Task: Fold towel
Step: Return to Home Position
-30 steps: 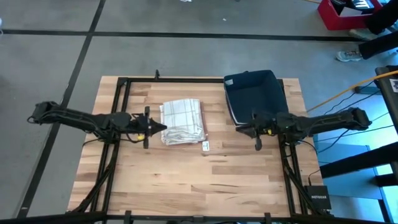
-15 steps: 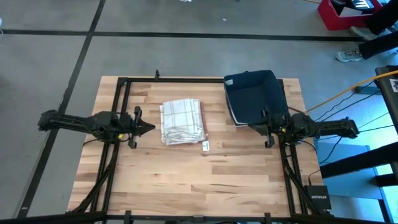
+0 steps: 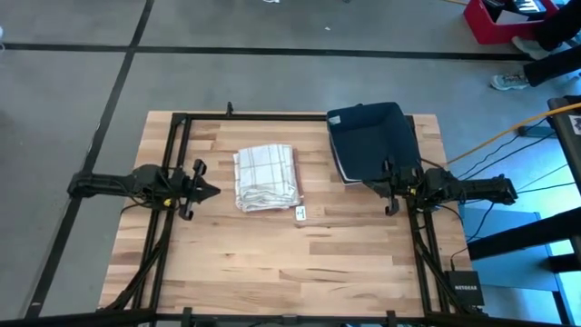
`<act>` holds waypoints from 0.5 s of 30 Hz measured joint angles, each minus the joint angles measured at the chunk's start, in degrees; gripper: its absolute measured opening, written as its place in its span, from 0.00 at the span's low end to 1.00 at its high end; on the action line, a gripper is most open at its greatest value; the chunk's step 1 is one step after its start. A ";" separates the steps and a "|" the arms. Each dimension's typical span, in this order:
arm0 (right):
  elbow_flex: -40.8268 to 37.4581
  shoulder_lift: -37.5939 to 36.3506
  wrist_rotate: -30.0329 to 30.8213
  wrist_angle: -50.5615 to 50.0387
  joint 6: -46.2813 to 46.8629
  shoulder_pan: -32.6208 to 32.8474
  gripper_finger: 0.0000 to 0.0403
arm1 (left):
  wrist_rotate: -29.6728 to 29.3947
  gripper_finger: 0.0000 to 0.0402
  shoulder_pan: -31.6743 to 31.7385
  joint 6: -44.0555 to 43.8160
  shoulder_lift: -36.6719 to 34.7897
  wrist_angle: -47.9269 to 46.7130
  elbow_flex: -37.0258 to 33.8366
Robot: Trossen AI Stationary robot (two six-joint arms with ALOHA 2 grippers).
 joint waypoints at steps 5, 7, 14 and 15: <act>-0.02 -0.01 -0.07 -1.47 0.46 0.00 0.04 | 2.64 0.04 3.04 0.12 -0.02 -2.31 -0.01; -0.04 0.01 -0.11 -3.39 1.63 0.00 0.04 | 2.76 0.04 5.34 0.20 0.00 -4.56 1.29; -0.09 0.05 4.69 -5.07 3.93 0.00 0.04 | 6.33 0.04 10.62 -3.04 -0.02 -4.80 -0.37; -0.09 0.03 5.21 -4.96 3.88 0.00 0.04 | 6.17 0.04 10.73 -3.02 -0.04 -4.33 -0.36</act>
